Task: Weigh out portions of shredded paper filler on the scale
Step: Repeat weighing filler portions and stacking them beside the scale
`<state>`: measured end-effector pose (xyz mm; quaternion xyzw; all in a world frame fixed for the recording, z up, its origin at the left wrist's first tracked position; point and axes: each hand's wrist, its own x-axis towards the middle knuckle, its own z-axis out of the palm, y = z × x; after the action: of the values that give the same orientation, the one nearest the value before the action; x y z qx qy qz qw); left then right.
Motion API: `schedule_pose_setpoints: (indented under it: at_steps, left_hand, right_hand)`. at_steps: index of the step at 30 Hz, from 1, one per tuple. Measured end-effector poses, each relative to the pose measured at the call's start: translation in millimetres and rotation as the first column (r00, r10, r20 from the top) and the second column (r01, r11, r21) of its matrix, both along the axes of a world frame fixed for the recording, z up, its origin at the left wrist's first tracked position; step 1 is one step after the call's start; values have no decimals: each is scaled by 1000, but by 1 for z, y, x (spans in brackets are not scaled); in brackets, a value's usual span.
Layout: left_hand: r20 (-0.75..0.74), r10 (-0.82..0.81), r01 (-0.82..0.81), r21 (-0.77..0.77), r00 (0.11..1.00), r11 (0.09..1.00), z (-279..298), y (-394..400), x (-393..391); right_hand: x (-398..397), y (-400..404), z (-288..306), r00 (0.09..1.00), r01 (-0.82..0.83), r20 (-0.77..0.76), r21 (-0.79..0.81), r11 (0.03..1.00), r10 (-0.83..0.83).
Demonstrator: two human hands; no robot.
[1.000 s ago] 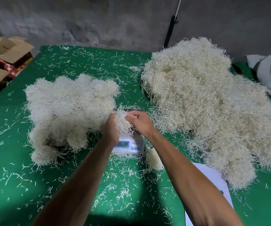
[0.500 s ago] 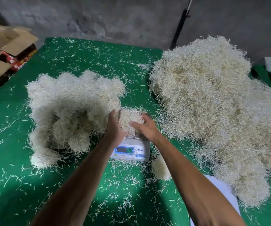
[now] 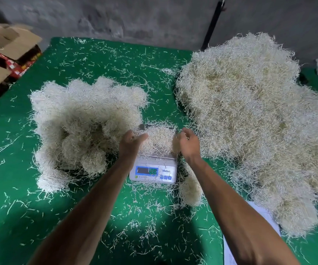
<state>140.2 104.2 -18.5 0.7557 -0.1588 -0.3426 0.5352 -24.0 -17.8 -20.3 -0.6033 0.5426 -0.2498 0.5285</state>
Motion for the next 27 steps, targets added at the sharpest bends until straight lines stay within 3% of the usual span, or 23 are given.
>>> schedule_pose_setpoints:
  at_steps: [5, 9, 21, 27]
  left_hand:
    - [-87, -81, 69, -139, 993, 988, 7, 21, -6]
    - [-299, -80, 2, -252, 951, 968, 4, 28, -8]
    - [-414, -9, -81, -199, 910, 977, -12, 28, 2]
    - [-391, 50, -119, -155, 919, 981, -17, 11, 8]
  right_hand:
    - [-1, 11, 6, 999, -46, -27, -78, 996, 44]
    - [1, 24, 9, 996, -88, -38, -61, 994, 86]
    - [-2, 27, -9, 996, -66, -67, -40, 997, 63]
    - [10, 19, -17, 988, -16, -156, -177, 984, -12]
